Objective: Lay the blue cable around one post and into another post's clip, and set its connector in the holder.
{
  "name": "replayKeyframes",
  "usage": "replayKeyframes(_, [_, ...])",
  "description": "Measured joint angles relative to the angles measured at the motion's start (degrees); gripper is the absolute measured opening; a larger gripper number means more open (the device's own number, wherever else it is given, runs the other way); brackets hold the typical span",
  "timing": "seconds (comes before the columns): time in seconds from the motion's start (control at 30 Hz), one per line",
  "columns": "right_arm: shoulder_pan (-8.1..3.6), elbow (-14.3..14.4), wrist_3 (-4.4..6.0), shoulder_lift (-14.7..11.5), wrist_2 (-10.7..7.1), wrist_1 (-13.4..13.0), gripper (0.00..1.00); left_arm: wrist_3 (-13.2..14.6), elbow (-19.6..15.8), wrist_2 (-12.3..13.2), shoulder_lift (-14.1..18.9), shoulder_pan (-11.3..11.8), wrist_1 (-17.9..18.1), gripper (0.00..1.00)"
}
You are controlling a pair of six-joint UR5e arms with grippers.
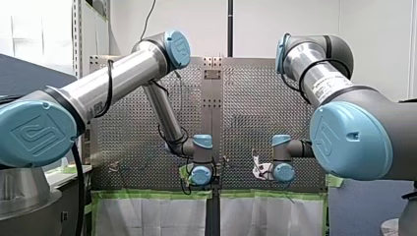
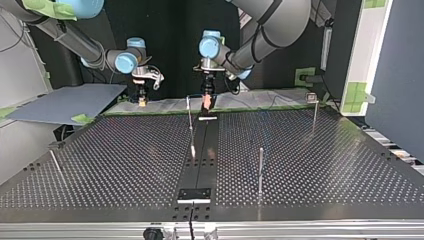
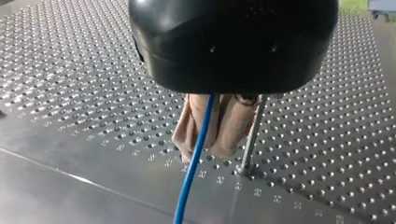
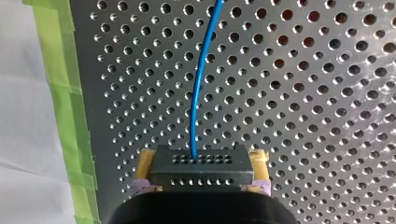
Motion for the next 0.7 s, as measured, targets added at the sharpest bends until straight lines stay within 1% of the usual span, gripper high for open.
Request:
replayKeyframes(0.2, [-0.10, -1.59, -0.45, 0.00, -0.06, 2.03, 0.01, -0.73, 1.15, 0.34, -0.61, 0.77, -0.73, 0.14])
replayKeyframes(0.37, [-0.35, -2.78, -0.67, -0.01, -0.10, 3.45, 0.01, -1.44, 3.31, 0.79, -2.79, 1.14, -2.99, 0.14])
replayKeyframes(0.57, [-1.16, -3.22, -1.10, 0.00, -0.11, 3.85, 0.01, -2.44, 4.95, 1.33, -3.40, 1.35, -3.99, 0.14])
replayKeyframes(0.7, [-1.69, -3.30, -1.04, 0.00, -0.23, 3.83, 0.01, -3.18, 5.78, 1.42, -3.42, 1.55, -4.96, 0.14])
